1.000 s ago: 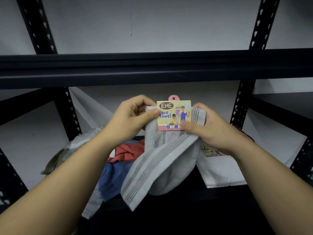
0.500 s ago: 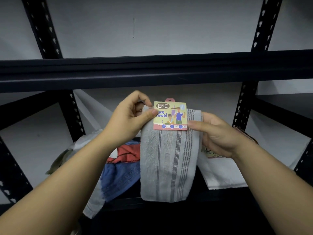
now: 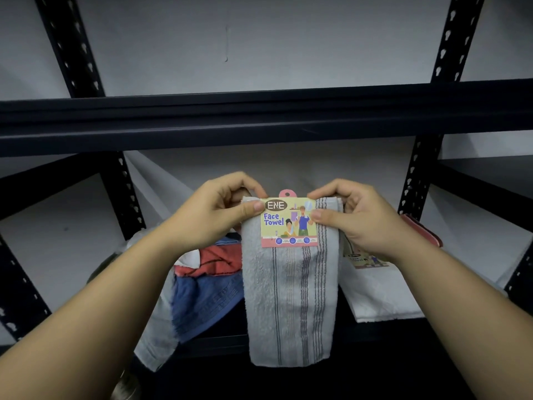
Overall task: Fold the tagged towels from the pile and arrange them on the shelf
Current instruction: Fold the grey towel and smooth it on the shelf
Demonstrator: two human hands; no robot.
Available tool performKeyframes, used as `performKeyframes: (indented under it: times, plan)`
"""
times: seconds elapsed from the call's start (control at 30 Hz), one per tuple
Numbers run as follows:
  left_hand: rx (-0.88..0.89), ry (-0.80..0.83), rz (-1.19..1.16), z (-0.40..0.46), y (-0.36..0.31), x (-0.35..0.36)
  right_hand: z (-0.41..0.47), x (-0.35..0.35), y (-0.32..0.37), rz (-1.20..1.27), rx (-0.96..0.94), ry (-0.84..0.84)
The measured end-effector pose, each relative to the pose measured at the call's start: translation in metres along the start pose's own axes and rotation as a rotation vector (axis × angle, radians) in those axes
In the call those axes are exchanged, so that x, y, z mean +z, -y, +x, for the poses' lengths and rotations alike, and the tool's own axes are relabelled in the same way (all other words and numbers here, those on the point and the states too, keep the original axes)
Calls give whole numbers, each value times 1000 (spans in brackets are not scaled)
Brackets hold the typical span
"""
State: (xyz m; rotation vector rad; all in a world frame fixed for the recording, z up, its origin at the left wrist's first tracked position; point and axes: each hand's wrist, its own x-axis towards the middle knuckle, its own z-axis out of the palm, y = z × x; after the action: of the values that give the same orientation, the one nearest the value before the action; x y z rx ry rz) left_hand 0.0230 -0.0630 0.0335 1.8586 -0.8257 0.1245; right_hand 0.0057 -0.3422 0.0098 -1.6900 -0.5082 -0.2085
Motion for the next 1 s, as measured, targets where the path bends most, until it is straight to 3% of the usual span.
performKeyframes:
  times: [0.4, 0.47, 0.6, 0.67, 0.77, 0.83, 1.0]
  plan:
    - [-36, 229, -2, 7, -2, -7, 11, 17, -29, 236, 189, -27]
    - [-12, 215, 73, 9, -5, -6, 11, 25, -38, 137, 215, -4]
    - [68, 151, 347, 14, -9, -5, 16, 31, -42, -302, 168, -8]
    - [19, 143, 423, 16, -11, -6, 16, 30, -31, -258, 143, -33]
    - [-59, 118, 508, 21, -13, -2, 9, 32, -10, -39, 143, 134]
    - [-66, 112, 566, 25, -16, 0, 5, 39, -5, -127, 125, 224]
    - [-98, 163, 594, 33, -24, -3, 9, 50, -24, -179, 115, 160]
